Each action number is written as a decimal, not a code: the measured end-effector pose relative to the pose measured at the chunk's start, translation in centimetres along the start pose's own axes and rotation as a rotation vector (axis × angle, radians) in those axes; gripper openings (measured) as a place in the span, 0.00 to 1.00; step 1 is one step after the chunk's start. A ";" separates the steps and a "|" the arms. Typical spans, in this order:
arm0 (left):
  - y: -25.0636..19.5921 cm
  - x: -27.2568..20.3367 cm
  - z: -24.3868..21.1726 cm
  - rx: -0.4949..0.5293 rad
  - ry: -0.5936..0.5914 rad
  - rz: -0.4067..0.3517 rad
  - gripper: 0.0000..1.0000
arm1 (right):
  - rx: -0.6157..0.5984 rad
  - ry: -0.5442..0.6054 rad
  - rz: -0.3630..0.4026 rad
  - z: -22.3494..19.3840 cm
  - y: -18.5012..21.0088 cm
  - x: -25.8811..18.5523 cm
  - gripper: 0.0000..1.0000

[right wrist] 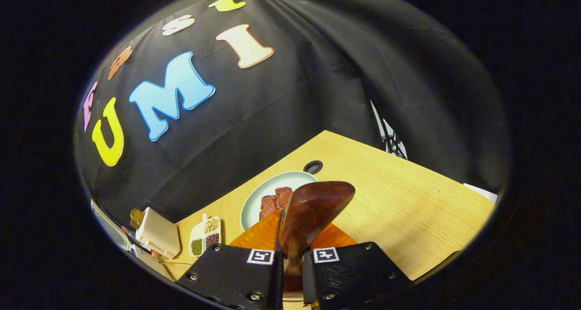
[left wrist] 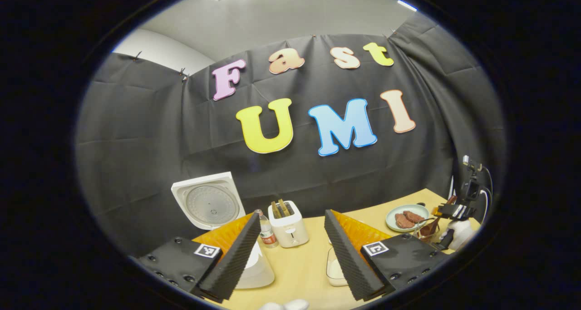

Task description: Close the left gripper, press the button to open the rice cooker; take a wooden spoon from the chopstick holder with the right hand, scoop a spoonful of rice and pour it into the rice cooker, then put the wooden spoon back into the chopstick holder.

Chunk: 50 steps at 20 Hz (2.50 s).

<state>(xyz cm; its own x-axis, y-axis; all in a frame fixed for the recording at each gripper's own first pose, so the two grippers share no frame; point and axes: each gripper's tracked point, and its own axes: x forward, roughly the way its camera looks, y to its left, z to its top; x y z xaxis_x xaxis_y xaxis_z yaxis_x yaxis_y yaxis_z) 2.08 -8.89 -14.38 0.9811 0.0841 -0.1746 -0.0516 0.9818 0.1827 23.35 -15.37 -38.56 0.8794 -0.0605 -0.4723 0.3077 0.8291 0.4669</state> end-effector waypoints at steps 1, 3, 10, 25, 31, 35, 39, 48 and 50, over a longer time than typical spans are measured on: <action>-0.1 0.1 0.0 -0.007 0.002 -0.003 0.99 | 0.009 0.008 0.005 -0.1 0.0 0.0 0.17; 0.0 -0.1 0.2 -0.010 -0.004 -0.005 0.99 | 0.006 0.018 0.015 0.1 0.1 -0.6 0.17; 1.2 0.6 2.6 0.004 -0.064 -0.028 0.99 | -0.217 -0.159 -0.056 7.2 -1.2 -7.5 0.98; 12.1 6.5 6.8 -0.091 -0.102 -0.009 0.95 | -0.499 -0.417 0.188 12.4 18.4 -31.9 0.97; 23.1 14.6 11.5 -0.064 -0.163 0.142 0.98 | -0.611 -0.407 0.269 8.4 24.2 -34.0 0.97; 28.1 21.6 12.9 -0.101 -0.181 0.162 0.99 | -0.613 -0.353 0.296 6.9 26.4 -33.1 0.95; 33.0 28.1 10.0 -0.075 -0.105 0.255 0.99 | -0.633 -0.329 0.309 6.3 28.0 -32.6 0.95; 36.5 35.6 -2.5 -0.179 0.241 0.330 0.97 | -0.628 -0.265 0.307 5.4 27.8 -31.8 0.95; 36.5 35.4 -3.0 -0.228 0.260 0.333 0.98 | -0.622 -0.256 0.306 5.2 27.4 -31.8 0.95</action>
<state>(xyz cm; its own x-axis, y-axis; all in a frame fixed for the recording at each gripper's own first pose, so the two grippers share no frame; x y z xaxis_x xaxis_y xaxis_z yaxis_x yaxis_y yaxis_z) 34.33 30.43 -16.73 0.8265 0.4113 -0.3844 -0.4232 0.9042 0.0575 5.68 6.41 -6.85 0.9734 0.1594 -0.1643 -0.1610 0.9869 0.0038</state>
